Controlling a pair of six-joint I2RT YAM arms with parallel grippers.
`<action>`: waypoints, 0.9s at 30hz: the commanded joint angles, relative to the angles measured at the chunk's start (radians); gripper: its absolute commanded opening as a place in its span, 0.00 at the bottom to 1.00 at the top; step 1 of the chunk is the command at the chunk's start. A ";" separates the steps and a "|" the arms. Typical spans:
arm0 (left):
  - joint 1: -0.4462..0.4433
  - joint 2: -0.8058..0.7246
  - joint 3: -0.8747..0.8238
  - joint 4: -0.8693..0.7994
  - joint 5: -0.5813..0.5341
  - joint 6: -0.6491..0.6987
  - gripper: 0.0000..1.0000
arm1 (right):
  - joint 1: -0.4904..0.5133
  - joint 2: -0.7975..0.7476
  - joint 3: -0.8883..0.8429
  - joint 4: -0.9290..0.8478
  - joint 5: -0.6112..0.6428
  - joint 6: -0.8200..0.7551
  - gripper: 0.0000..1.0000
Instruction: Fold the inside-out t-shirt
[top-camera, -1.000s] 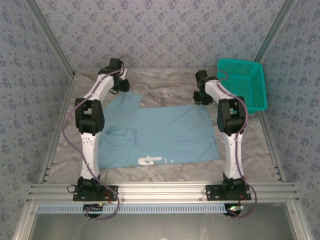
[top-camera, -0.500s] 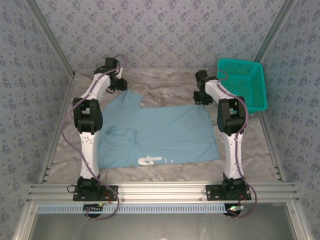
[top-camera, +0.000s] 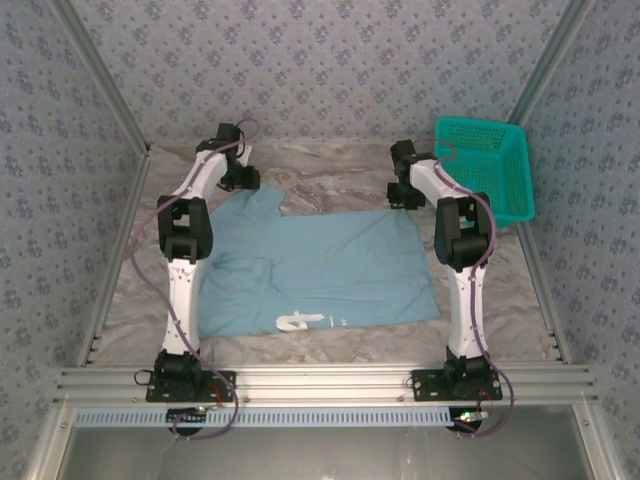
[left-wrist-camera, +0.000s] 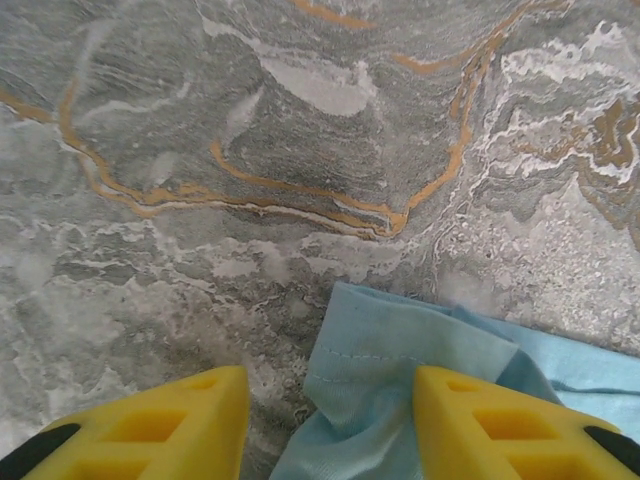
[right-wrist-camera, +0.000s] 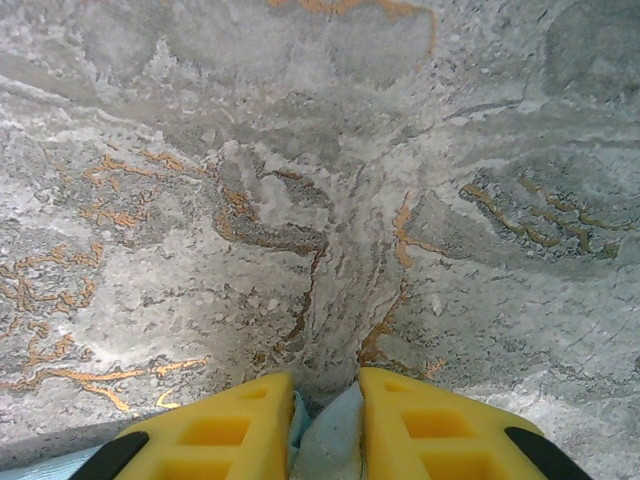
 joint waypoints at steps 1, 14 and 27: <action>-0.007 0.018 0.060 -0.048 0.014 0.016 0.46 | -0.002 0.033 0.006 -0.021 -0.011 -0.015 0.25; 0.023 0.035 0.106 -0.065 0.002 -0.023 0.00 | -0.004 0.035 0.013 -0.029 -0.003 -0.015 0.24; 0.030 -0.107 -0.038 -0.038 0.102 0.034 0.41 | -0.005 0.044 0.024 -0.033 -0.007 -0.016 0.23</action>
